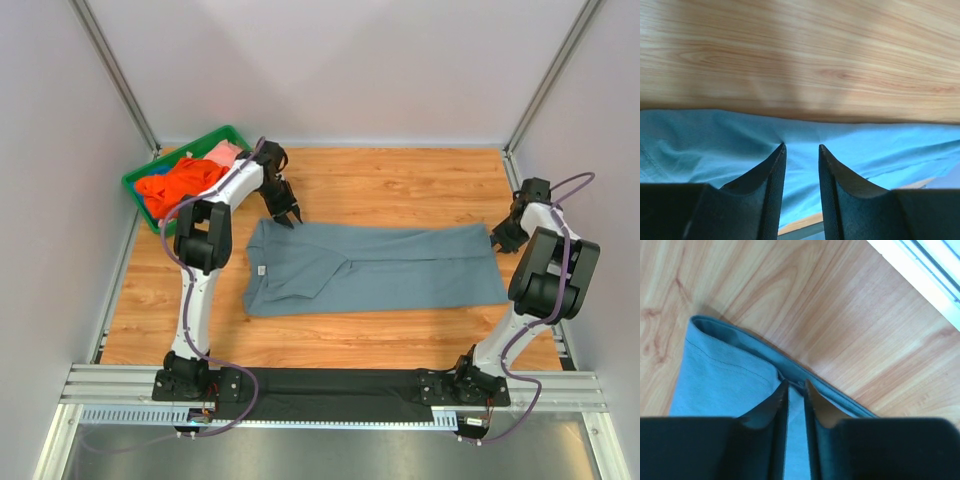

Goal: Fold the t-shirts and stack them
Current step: Fold the tshirt

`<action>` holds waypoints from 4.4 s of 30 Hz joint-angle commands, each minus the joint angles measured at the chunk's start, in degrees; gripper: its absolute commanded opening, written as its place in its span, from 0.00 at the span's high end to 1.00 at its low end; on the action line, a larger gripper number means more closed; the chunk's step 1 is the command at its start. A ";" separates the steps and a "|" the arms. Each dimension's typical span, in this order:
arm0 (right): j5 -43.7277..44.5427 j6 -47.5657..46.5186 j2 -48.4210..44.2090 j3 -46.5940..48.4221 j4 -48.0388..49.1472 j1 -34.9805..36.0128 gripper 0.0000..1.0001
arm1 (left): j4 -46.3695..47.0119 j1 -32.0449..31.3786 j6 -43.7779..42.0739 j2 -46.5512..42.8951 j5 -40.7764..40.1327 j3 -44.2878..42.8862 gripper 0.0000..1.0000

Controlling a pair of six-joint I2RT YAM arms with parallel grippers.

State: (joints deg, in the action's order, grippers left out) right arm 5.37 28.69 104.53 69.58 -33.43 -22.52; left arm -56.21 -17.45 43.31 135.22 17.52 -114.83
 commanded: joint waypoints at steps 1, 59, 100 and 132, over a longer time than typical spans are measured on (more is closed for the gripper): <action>4.03 1.27 -0.38 6.25 -8.61 -0.06 0.75 | -2.49 0.05 -1.64 -6.27 3.05 -3.65 0.60; -2.64 31.34 -1.00 -7.10 16.12 72.62 0.37 | 9.36 6.47 -9.82 -32.91 7.89 52.51 0.58; -0.97 25.72 6.74 4.77 16.47 71.04 0.64 | 3.38 -0.30 -2.35 -40.03 6.82 49.61 0.62; 0.17 22.02 -6.78 4.35 2.41 64.10 0.67 | 9.28 -11.80 -11.55 -36.09 9.13 43.39 0.58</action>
State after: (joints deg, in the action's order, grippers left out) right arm 3.25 51.09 104.12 76.42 -29.28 42.52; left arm -45.91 -25.85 38.74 98.04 29.85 -64.47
